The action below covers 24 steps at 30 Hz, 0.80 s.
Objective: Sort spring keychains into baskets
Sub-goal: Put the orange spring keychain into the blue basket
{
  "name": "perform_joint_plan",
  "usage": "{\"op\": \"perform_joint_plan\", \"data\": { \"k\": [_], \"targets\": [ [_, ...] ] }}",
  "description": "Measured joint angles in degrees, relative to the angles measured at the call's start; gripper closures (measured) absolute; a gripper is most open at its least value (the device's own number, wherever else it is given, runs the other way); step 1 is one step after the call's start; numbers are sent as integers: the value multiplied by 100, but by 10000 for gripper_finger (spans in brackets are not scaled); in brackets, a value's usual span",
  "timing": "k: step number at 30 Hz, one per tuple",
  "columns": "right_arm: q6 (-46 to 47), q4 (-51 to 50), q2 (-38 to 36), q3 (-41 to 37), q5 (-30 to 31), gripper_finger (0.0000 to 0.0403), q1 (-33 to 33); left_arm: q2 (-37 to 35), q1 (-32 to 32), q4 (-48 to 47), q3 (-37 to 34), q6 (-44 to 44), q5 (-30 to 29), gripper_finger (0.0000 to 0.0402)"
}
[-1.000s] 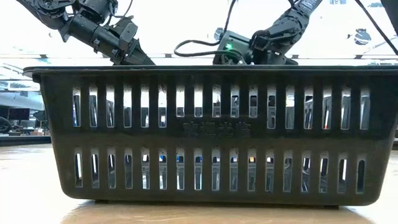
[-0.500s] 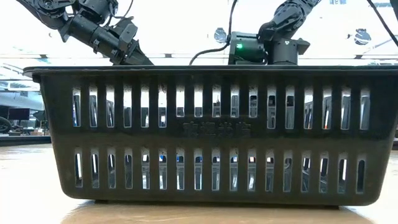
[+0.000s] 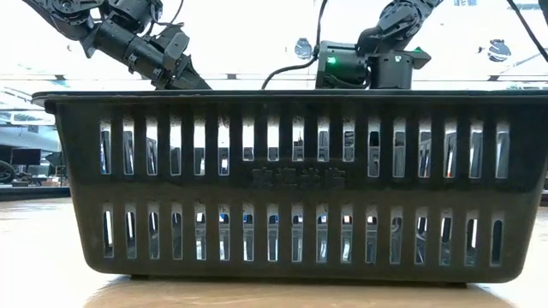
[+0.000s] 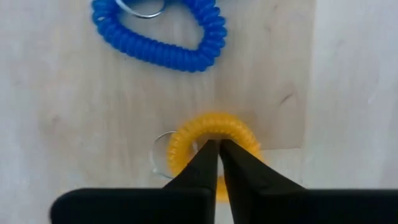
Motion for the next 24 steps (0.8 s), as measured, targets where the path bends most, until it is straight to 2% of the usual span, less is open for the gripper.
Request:
{"op": "perform_joint_plan", "data": {
  "k": [2,8,15,24],
  "targets": [
    [-3,32,-3,0,126,374,-7,0,-1,0,0,0,1,254],
    [-7,169,-228,-17,-38,321,-22,0,-1,-4,0,0,2,253],
    [-29,26,-578,-20,693,261,-46,0,1,-2,0,-2,2,252],
    [-36,-17,-629,-12,653,234,-61,0,-1,-4,0,-4,2,254]
  ]
}}
